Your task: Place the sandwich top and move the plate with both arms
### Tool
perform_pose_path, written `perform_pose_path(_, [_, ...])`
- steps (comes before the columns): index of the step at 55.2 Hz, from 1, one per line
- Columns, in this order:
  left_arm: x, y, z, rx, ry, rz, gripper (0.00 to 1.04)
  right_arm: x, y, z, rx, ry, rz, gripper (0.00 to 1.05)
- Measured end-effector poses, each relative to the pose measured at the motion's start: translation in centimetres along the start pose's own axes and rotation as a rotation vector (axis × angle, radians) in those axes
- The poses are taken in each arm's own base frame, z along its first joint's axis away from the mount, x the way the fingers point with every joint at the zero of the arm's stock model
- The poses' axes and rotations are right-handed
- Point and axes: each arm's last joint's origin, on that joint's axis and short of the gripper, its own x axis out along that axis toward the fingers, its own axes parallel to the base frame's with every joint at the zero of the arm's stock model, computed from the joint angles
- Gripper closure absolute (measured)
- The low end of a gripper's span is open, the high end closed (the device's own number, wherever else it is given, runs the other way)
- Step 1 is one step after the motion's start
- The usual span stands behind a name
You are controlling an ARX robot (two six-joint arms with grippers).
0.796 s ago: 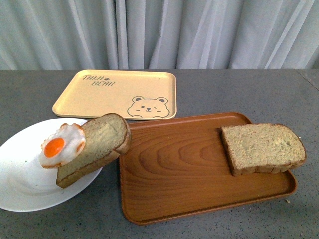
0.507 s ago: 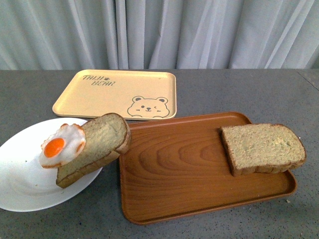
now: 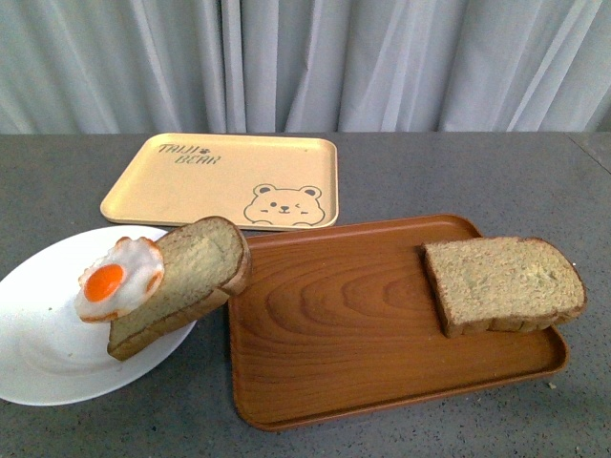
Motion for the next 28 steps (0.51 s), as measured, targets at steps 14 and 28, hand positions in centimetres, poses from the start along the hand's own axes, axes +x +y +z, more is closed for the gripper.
perform_pose_path(14, [0.0,0.0,0.0,0.000,0.000,0.000,0.09,0.3,-0.3,-0.2,0.046,0.257,0.088,0.09])
perform_pose_path(28, [0.0,0.0,0.0,0.000,0.000,0.000,0.09,10.0,-6.7,-0.6,0.180,0.455,0.045,0.09])
